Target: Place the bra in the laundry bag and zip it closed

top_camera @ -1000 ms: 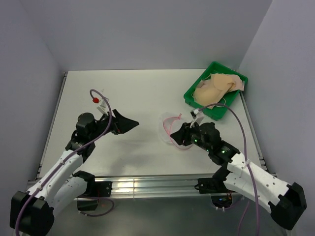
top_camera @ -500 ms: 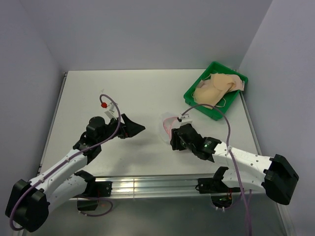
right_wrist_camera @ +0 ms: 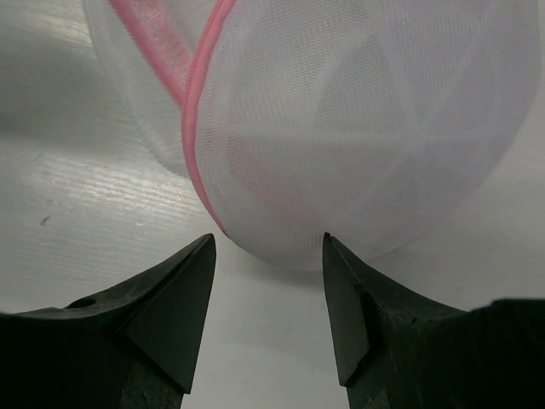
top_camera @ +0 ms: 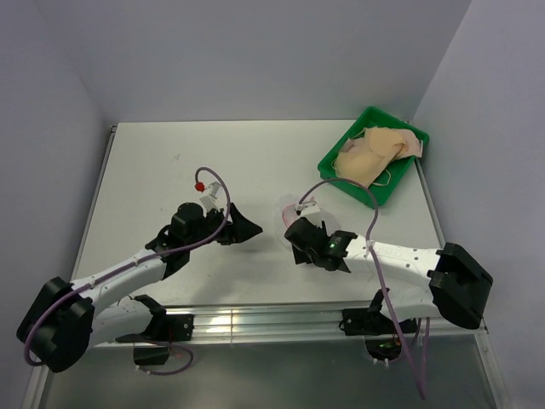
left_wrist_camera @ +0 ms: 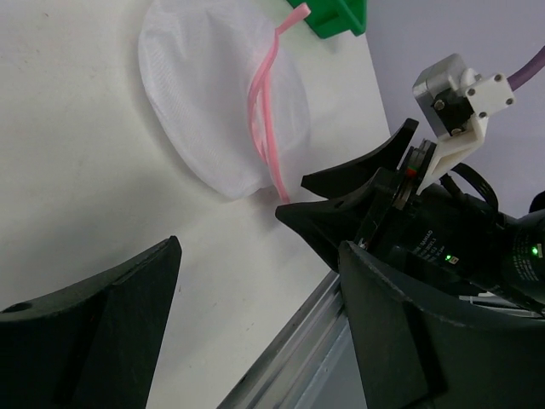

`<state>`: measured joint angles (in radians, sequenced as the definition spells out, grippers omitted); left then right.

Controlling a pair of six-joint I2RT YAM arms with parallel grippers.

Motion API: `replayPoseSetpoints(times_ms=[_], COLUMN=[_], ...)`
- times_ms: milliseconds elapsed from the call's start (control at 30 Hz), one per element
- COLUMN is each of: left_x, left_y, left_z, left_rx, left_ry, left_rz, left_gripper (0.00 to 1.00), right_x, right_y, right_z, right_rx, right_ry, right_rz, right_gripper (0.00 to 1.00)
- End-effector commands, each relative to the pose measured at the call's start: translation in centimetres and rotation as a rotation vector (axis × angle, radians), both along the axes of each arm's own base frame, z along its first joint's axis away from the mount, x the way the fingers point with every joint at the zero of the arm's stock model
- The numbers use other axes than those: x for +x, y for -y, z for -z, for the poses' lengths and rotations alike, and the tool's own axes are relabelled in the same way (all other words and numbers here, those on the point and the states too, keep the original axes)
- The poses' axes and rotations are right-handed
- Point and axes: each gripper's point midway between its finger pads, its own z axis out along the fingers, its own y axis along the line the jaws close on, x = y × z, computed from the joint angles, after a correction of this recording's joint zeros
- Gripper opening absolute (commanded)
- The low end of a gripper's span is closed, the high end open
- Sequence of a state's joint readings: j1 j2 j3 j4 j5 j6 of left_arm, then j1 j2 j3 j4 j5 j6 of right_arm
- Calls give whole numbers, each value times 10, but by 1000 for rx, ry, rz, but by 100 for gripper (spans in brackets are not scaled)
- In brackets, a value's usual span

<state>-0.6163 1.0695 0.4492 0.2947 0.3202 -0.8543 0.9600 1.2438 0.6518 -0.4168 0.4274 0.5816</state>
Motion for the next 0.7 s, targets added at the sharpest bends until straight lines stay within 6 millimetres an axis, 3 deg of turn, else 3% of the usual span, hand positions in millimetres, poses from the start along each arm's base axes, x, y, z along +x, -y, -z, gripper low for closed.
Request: replayPoseSetpoints(times_ms=[0,133,333,667], left_x=[14,15,16,23], left_y=[18,30,43,83], left_z=[-26,-23,-19,-2], left_rx=[-41,-52,-54,-37], left_ry=[88,80,78,57], left_rz=[11,32,42,117], left_gripper=[81,76,75,77], right_x=[12,18,20,13], right_y=[-3,-1,1,-2], right_z=[-11,-12,-17,-20], right_rx=[-46,-83,-67,1], right_ry=[37,53,76,75], right_rz=[28,48,73,52], right_gripper=[61,55,21,0])
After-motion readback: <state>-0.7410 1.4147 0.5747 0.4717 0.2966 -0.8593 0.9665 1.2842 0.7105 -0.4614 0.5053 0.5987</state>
